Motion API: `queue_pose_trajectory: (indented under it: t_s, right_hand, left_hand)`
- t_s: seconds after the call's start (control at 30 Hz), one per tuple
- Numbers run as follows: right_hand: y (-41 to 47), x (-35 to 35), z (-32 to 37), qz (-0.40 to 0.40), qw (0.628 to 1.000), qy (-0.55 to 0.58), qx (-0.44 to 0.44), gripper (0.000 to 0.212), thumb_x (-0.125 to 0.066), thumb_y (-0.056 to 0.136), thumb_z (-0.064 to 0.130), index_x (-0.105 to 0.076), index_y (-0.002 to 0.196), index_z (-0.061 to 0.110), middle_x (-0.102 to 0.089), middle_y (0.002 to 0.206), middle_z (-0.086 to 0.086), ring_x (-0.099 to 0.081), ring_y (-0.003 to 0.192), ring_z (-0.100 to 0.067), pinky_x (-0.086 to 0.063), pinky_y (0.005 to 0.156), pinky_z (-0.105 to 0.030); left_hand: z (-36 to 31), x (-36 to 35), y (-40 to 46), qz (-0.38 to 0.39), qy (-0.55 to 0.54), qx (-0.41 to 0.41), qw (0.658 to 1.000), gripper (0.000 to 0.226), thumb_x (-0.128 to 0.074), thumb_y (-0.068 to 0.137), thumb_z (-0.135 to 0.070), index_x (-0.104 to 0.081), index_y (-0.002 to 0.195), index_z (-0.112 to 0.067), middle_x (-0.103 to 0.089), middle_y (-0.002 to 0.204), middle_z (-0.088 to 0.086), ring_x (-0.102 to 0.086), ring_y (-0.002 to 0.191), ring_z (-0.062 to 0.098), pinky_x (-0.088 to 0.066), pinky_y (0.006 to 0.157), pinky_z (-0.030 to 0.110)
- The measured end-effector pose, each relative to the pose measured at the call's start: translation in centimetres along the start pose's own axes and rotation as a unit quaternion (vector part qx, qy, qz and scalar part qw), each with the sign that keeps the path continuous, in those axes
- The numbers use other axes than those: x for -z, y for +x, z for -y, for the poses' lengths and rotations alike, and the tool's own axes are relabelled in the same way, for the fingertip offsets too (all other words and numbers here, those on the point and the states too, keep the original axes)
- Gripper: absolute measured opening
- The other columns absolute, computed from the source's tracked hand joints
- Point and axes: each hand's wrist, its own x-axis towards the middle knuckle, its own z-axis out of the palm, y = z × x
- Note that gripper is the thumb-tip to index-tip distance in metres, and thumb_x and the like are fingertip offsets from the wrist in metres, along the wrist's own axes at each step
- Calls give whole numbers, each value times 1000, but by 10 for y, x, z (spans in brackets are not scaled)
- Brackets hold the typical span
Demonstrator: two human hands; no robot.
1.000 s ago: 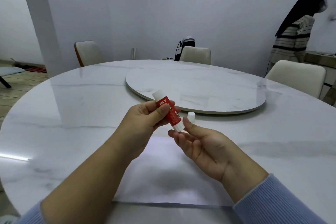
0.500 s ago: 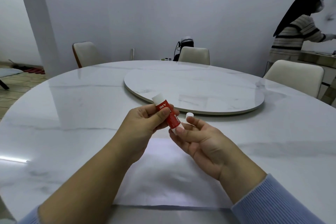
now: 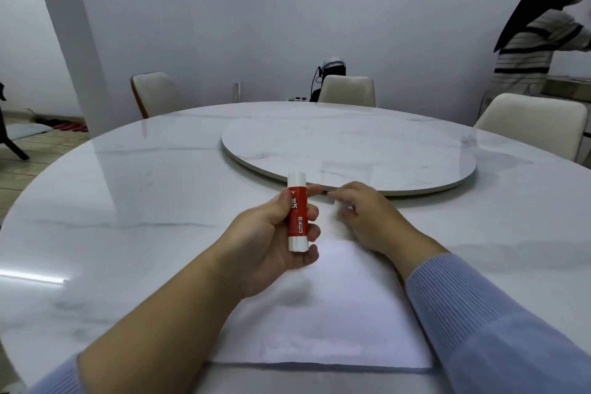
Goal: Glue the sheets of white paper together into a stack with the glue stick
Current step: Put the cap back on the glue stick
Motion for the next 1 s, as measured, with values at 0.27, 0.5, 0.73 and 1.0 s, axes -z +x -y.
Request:
queue_pose_trajectory:
  t_s: [0.27, 0.5, 0.73, 1.0]
  right_hand:
    - [-4, 12, 15, -128, 977, 150, -87, 17, -61, 88, 13, -67, 95, 28, -64, 82, 3, -58, 76, -13, -43, 71, -23]
    - [-27, 39, 69, -126, 843, 522, -35, 8, -74, 78, 10, -73, 81, 18, -75, 72, 1, -71, 74, -14, -59, 73, -25]
    - [-29, 33, 75, -73, 881, 466, -49, 9, -80, 72, 21, -71, 74, 21, -69, 68, 1, -65, 66, -7, -54, 67, -21]
    - [-32, 37, 68, -11, 809, 586, -50, 30, -69, 68, 31, -73, 88, 9, -76, 88, -8, -69, 80, -19, -57, 76, -26]
  left_hand:
    - [2, -4, 2, -19, -22, -6, 1000, 33, -43, 93, -26, -62, 109, -4, -59, 73, 5, -51, 53, 17, -45, 48, 28]
    - [7, -10, 4, -55, 38, -44, 997, 28, -36, 98, -24, -58, 104, -7, -62, 68, 4, -50, 50, 15, -43, 49, 25]
    - [9, -10, 1, -48, 55, -24, 997, 33, -36, 98, -26, -63, 102, -7, -63, 70, 5, -51, 52, 14, -45, 52, 25]
    - [6, -12, 0, -38, 16, -23, 999, 43, -59, 76, -32, -62, 104, 0, -65, 73, 6, -53, 51, 15, -46, 48, 23]
